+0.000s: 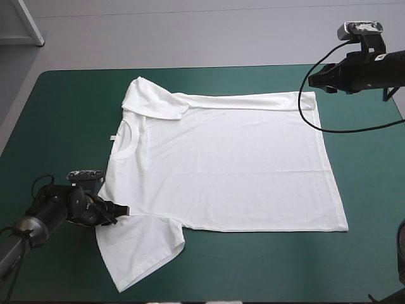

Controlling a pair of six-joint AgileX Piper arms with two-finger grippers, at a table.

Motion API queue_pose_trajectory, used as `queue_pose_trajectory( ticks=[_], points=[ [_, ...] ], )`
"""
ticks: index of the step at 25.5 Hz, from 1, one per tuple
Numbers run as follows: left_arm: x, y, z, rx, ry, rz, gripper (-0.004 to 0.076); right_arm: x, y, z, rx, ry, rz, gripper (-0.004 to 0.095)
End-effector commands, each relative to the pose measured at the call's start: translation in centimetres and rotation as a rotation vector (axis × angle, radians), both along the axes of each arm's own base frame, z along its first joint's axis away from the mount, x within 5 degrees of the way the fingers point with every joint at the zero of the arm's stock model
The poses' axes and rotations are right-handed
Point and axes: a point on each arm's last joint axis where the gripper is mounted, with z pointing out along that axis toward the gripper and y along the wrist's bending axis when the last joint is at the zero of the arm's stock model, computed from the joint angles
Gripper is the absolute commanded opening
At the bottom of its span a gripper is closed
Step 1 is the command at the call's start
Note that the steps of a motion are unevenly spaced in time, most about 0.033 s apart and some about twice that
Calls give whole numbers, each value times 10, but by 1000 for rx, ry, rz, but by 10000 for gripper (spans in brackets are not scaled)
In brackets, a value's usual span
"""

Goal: Fold the cloth

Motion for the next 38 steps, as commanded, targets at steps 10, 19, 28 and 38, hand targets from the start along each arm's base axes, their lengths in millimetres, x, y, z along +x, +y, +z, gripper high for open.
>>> queue_pose_trajectory(
  ticks=[10, 19, 28, 38],
  points=[
    [17, 7, 13, 81, -147, 23, 19, -20, 4, 31, 23, -127, -11, 441],
    [44, 94, 80, 206, -324, 278, 20, -20, 4, 31, 25, -128, -8, 441],
    [92, 203, 168, 376, -589, 432, 20, -20, 10, 35, 84, -160, 46, 441],
    [154, 230, 139, 322, -473, 385, 20, -19, 7, 32, 41, -154, 30, 450]
  ],
)
